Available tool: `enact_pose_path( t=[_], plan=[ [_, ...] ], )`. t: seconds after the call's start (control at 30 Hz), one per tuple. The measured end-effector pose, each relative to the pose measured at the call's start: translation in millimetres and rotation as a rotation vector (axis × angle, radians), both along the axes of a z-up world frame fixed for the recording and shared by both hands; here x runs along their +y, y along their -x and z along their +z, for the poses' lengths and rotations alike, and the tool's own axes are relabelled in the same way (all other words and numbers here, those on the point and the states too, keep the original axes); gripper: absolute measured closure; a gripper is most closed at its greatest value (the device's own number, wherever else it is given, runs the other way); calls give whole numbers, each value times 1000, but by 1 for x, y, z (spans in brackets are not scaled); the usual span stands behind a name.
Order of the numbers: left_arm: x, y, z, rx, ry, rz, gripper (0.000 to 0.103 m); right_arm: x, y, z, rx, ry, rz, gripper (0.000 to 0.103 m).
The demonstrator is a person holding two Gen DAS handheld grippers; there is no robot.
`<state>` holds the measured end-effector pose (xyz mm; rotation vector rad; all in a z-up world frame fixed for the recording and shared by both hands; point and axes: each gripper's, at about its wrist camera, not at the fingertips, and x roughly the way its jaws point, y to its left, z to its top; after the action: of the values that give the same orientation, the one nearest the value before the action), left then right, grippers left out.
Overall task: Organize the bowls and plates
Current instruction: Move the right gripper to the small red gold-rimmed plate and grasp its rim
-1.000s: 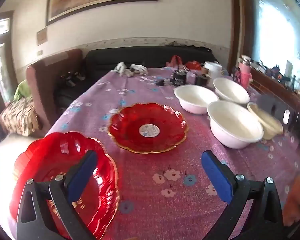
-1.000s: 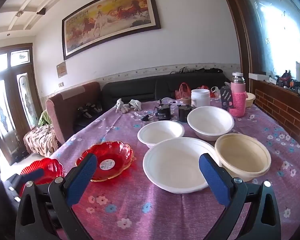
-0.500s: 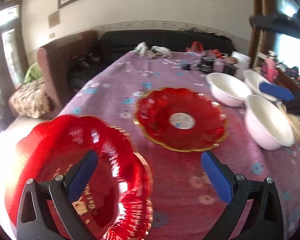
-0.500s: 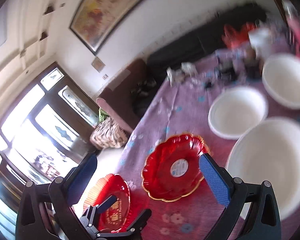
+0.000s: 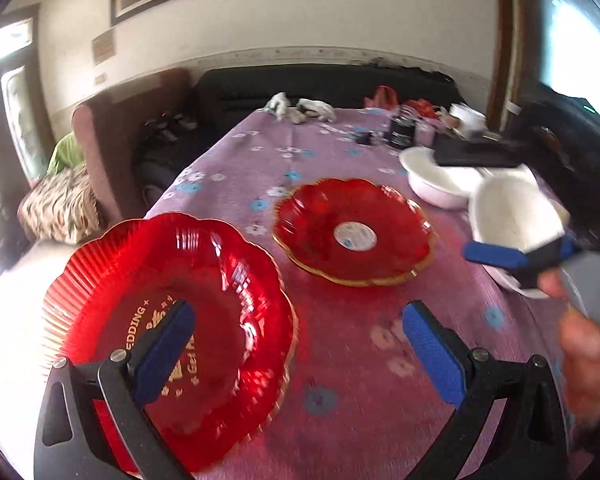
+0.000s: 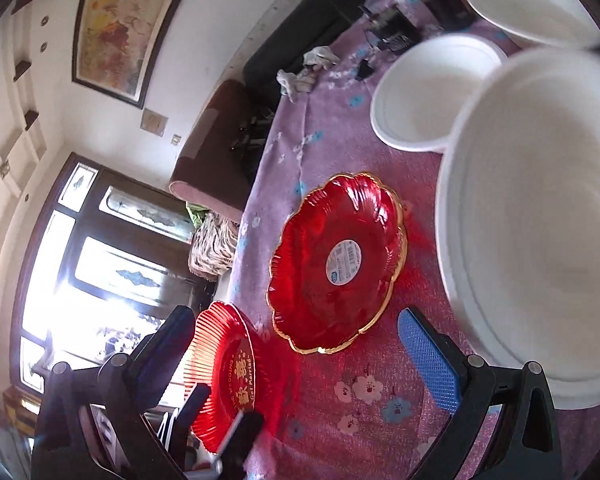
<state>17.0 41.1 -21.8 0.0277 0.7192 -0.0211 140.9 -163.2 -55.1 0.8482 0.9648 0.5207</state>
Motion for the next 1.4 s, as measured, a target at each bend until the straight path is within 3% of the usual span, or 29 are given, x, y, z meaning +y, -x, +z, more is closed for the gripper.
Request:
enact_pose_path(
  t=[0.17,0.5,0.93,1.0,1.07,1.2,1.27,1.4],
  plan=[
    [3,9,4,-18,-27,10,0,9,-5,-14,78,2,-26,0],
    [29,16,9,-9,72,33,0,27,-16,-16,158,54,-33,15],
    [23,19,9,-8,58,13,0,20,-15,-16,121,109,-93,15],
    [24,21,9,-8,56,17,0,20,-16,-19,126,112,-98,20],
    [22,20,10,-5,55,16,0,21,-18,-22,134,124,-97,35],
    [22,19,10,-4,51,19,0,20,-21,-32,163,133,-108,51],
    [21,18,9,-2,52,18,0,18,-20,-35,170,144,-120,67],
    [20,16,8,4,51,16,0,15,-19,-39,174,159,-138,82]
  ],
)
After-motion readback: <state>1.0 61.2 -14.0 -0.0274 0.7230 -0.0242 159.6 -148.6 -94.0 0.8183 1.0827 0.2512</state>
